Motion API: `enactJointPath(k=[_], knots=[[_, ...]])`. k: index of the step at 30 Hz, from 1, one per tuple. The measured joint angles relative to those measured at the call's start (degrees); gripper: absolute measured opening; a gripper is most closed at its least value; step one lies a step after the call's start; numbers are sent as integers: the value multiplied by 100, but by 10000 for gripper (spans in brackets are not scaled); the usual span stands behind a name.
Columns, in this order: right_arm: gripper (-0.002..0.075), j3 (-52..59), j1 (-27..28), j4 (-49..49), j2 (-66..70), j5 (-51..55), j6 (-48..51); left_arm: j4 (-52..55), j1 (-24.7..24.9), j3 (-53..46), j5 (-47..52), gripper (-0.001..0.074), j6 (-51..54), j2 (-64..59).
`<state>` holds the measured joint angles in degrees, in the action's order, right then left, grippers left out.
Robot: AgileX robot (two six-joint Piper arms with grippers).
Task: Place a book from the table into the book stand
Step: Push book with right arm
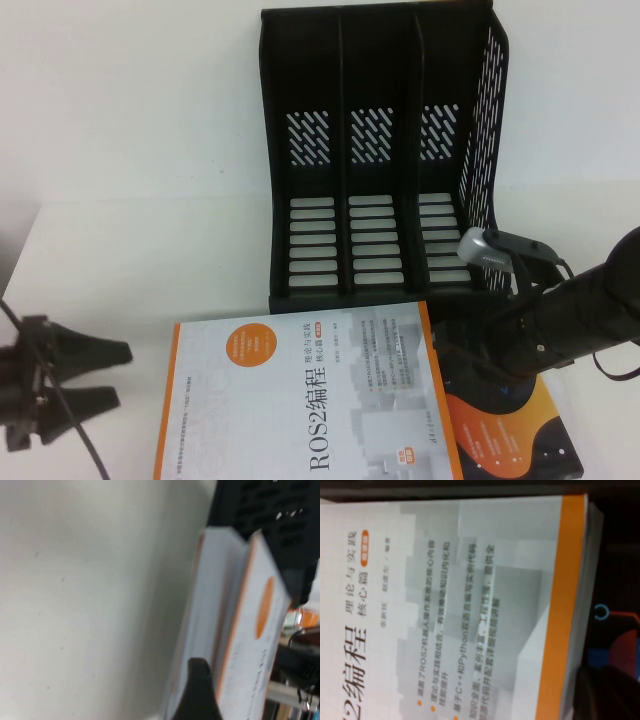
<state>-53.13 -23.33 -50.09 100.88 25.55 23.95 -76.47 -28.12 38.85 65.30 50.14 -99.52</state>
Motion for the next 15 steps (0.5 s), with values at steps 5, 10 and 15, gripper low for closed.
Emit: enactJointPath(k=[5, 10, 15], knots=[[2, 0, 0, 0, 0, 0, 36, 11, 341, 54, 13, 489, 202, -457], [2, 0, 0, 0, 0, 0, 57, -98, 559, 54, 20, 489, 298, -556], [2, 0, 0, 0, 0, 0, 71, -161, 802, 54, 20, 489, 367, -570]])
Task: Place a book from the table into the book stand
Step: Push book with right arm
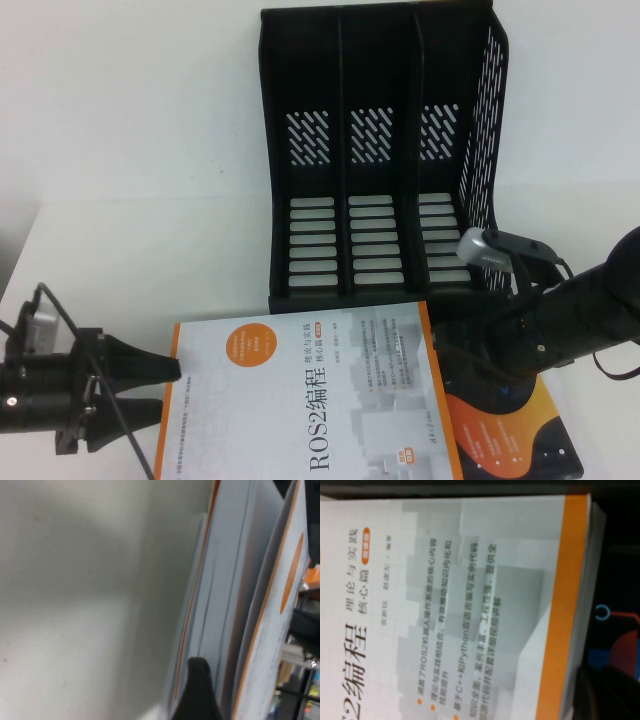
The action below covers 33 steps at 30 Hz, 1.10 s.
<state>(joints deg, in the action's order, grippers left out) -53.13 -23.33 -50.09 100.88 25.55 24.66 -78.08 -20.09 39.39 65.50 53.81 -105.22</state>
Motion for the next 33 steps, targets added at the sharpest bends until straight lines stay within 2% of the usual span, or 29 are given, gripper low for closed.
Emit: enactJointPath(k=[22, 33], knots=[[2, -9, 0, -55, 0, 19, 4, -265, 175, 60, -81, 489, 156, -684], [2, -9, 0, -55, 0, 32, 13, -110, 175, 60, -81, 489, 17, 101]])
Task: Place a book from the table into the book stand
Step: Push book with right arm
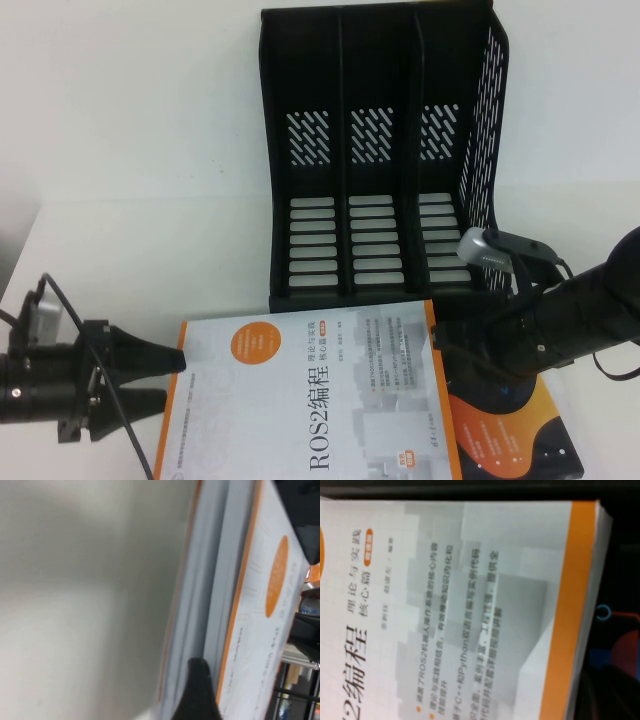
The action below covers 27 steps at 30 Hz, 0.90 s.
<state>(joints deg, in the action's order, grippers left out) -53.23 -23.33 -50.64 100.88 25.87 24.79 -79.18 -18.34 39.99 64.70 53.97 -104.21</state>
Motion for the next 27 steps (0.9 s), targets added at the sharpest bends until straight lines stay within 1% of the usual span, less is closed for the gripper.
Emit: enactJointPath(k=[5, 12, 17, 20, 27], knots=[[2, 0, 0, 95, -38, 0, 0, 88, -54, 0, 46, 489, 0, 398], [2, 0, 76, 403, -482, 32, 0, 127, -714, 0, 145, 489, -156, 554], [2, 0, 123, 385, -639, 375, 28, 293, -823, 0, 145, 489, -228, 554], [2, 0, 113, 106, -639, 773, 288, 320, -823, 0, 145, 489, -283, 554], [2, 0, 91, -1385, -315, 1224, 1481, 330, -774, 0, 145, 489, -305, 554]])
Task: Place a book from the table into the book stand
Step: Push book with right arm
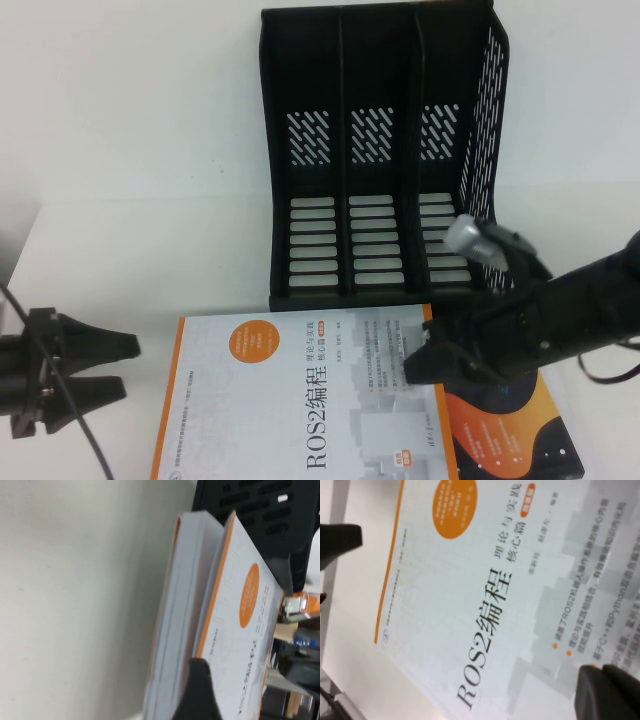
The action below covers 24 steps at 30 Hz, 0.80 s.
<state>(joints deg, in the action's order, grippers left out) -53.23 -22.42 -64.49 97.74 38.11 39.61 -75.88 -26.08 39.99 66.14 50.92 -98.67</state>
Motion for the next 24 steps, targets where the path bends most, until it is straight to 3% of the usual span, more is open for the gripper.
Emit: enactJointPath(k=[7, 24], knots=[[2, -12, -11, -222, 621, 62, 190, 23, 529, 0, -92, 489, -12, -139], [3, -55, -1, -264, 715, 123, 190, -412, 543, 13, -55, 489, 262, -1612]])
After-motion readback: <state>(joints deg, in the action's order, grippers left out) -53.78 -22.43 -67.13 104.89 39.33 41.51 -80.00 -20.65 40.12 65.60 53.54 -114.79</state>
